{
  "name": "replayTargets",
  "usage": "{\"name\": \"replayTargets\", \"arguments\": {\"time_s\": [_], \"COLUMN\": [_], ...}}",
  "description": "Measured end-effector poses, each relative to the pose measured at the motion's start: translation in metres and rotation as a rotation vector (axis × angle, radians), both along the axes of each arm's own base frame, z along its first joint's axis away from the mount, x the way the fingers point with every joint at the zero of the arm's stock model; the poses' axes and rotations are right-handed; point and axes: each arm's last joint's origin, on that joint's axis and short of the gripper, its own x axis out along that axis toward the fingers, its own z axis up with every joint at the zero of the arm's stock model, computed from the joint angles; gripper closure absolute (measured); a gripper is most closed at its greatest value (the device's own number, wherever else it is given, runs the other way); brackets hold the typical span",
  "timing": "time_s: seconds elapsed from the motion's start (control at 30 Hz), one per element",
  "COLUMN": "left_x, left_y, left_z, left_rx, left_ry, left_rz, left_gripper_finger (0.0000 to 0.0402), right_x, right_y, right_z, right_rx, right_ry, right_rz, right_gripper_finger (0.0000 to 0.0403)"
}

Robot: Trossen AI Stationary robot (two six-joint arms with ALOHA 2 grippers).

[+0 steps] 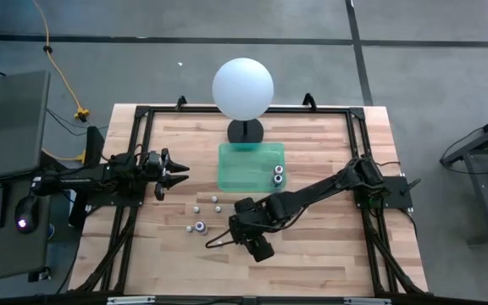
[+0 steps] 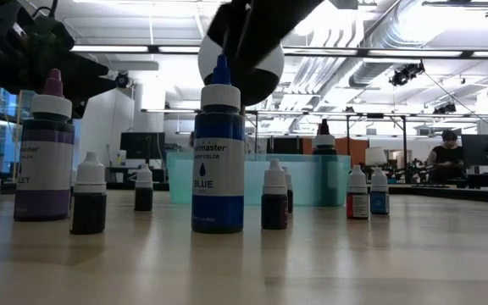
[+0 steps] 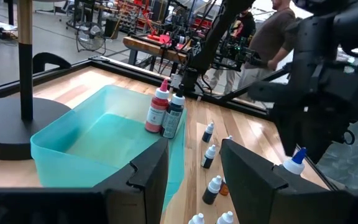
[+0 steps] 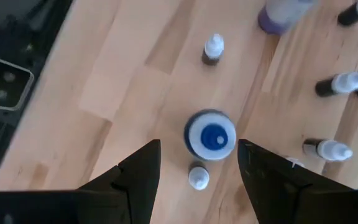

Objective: Pick & Place food coloring
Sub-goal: Put the large blue food coloring bottle into the bin

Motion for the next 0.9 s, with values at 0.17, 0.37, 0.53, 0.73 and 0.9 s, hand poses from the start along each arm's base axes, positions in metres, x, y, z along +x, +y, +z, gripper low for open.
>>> {"name": "replayTargets", "arguments": {"time_s": [0.17, 0.37, 0.53, 0.73, 0.9], "left_x": [0.0, 0.0, 0.0, 0.0, 0.0], "left_y": [0.0, 0.0, 0.0, 0.0, 0.0], "left_z": [0.0001, 0.0, 0.0001, 0.0001, 0.0001], "left_rx": [0.0, 0.0, 0.0, 0.0, 0.0], "left_ry": [0.0, 0.0, 0.0, 0.0, 0.0], "left_rz": [0.0, 0.0, 0.0, 0.0, 0.0], "left_gripper_finger": [0.0255, 0.0255, 0.0255, 0.0255, 0.0255], "right_x": [0.0029, 0.0029, 0.0029, 0.0035, 0.0048], "right_y": [0.0009, 0.0004, 0.0004, -0.0013, -0.0009], "right_z": [-0.0071, -0.0075, -0.0075, -0.0075, -0.0099], "right_rx": [0.013, 0.017, 0.014, -0.031, -0.031], "right_ry": [-0.041, -0.039, -0.04, -0.056, -0.056], "right_rz": [-0.009, -0.023, -0.023, -0.047, -0.049], "right_gripper_finger": [0.0199, 0.0199, 0.0199, 0.0199, 0.0199]}}
